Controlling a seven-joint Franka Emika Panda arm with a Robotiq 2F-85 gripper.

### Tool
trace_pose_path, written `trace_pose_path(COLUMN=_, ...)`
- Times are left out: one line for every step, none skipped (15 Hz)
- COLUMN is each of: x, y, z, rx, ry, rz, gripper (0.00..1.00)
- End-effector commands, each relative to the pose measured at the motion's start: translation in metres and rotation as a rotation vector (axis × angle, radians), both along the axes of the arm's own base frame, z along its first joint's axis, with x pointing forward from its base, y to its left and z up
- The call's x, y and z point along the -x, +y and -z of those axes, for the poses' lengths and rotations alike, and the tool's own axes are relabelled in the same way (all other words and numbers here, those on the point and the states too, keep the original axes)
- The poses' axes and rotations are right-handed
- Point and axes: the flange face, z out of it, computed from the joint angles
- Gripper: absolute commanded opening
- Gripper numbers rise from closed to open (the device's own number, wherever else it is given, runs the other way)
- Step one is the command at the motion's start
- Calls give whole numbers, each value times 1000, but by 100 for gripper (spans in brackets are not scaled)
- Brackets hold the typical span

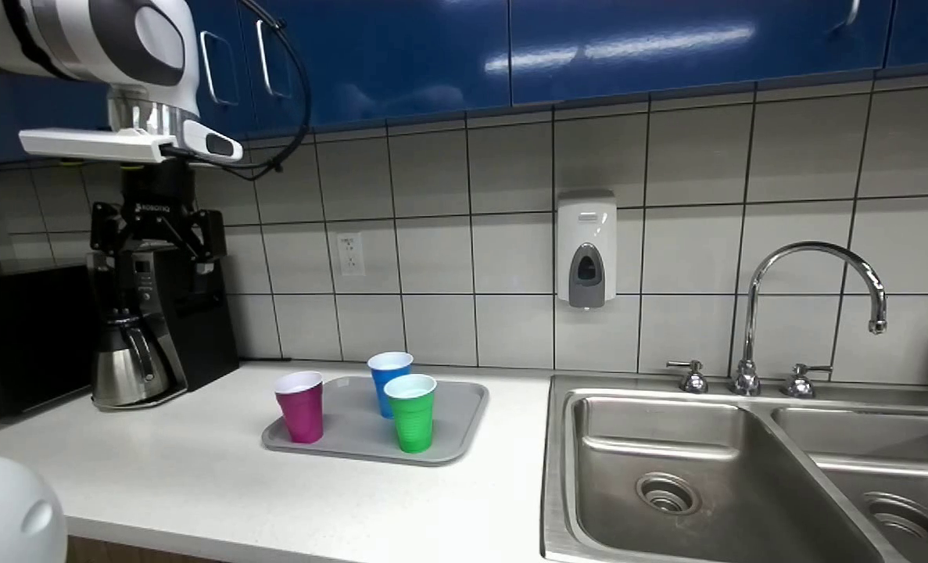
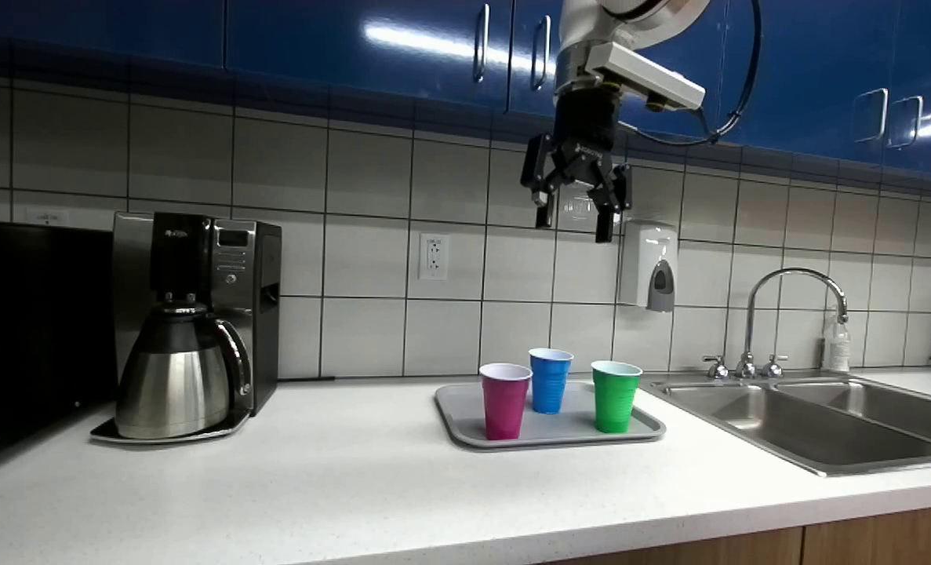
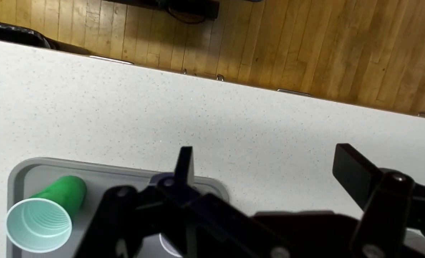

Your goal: Remove the cups from the tray

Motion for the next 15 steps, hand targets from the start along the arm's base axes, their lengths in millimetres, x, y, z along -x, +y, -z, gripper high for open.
trace_pose_path(x=-12, y=-1, z=15, rx=17, ry=-41, rz=-26, gripper=100)
trace_pose_path(x=-15, y=-1, z=20, rx=17, ry=-50, rz=-29, gripper=100)
trace_pose_path(x=-19, y=-1, z=25, rx=18, ry=-57, rz=-33, gripper=100)
trace_pose_path(x=-23, y=0, z=30, rx=18, ry=-65, rz=-33, gripper=100)
trace_pose_path(x=-28, y=1, z=36, rx=20, ry=-73, rz=-34, gripper=100)
trace_pose_path(x=-31, y=1, z=42, rx=21, ry=-76, rz=-36, gripper=100)
trace_pose_path(x=-35, y=2, z=47, rx=22, ry=-80, rz=-39, gripper=100)
trace_pose_path(x=-39, y=2, z=53, rx=24, ry=-83, rz=-43, gripper=100)
trace_pose_path(x=-42, y=2, z=58, rx=27, ry=-88, rz=-48, gripper=100)
trace_pose_path(x=-46, y=3, z=63, rx=30, ry=-93, rz=-54, gripper=100)
trace_pose_path(x=-50, y=3, z=68, rx=35, ry=-99, rz=-60, gripper=100)
trace_pose_path(x=-54, y=2, z=73, rx=41, ry=-105, rz=-67, gripper=100)
trace_pose_path(x=-58, y=2, z=78, rx=46, ry=-108, rz=-73, gripper=100)
trace_pose_path(x=-61, y=3, z=83, rx=49, ry=-112, rz=-77, gripper=100)
trace_pose_path(x=-65, y=3, z=88, rx=55, ry=-114, rz=-79, gripper=100)
